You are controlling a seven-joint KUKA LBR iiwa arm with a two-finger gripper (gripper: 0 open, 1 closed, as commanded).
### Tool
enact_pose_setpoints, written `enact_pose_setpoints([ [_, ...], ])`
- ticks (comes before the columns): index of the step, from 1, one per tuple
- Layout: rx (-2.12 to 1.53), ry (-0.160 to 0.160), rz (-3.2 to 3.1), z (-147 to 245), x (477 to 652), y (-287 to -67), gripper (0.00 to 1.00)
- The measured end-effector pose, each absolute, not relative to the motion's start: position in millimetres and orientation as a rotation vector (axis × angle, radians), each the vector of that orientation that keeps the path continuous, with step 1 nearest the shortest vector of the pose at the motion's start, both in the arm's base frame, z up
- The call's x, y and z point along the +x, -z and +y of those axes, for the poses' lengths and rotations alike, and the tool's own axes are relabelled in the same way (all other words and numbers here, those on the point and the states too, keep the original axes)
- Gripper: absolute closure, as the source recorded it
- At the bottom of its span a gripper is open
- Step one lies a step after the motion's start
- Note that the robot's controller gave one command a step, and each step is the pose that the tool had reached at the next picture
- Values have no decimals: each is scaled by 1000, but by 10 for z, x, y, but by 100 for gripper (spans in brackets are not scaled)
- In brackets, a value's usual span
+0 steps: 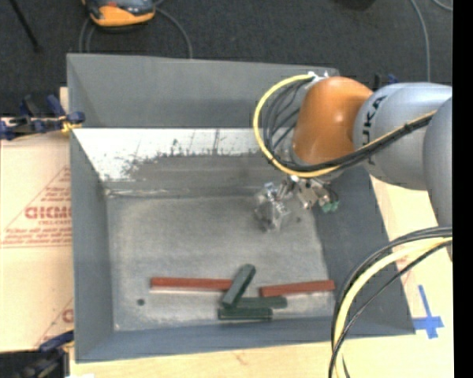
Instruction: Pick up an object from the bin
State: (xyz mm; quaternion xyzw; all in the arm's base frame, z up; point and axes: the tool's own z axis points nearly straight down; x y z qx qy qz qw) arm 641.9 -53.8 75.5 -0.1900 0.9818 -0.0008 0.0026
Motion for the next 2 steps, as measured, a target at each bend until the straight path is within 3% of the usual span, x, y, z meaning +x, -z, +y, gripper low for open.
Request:
enact_pose_setpoints([
  [1,-596,2,3079,-538,6419,-755,100],
  [2,-610,-2,3086,-547,6384,-1152,100],
])
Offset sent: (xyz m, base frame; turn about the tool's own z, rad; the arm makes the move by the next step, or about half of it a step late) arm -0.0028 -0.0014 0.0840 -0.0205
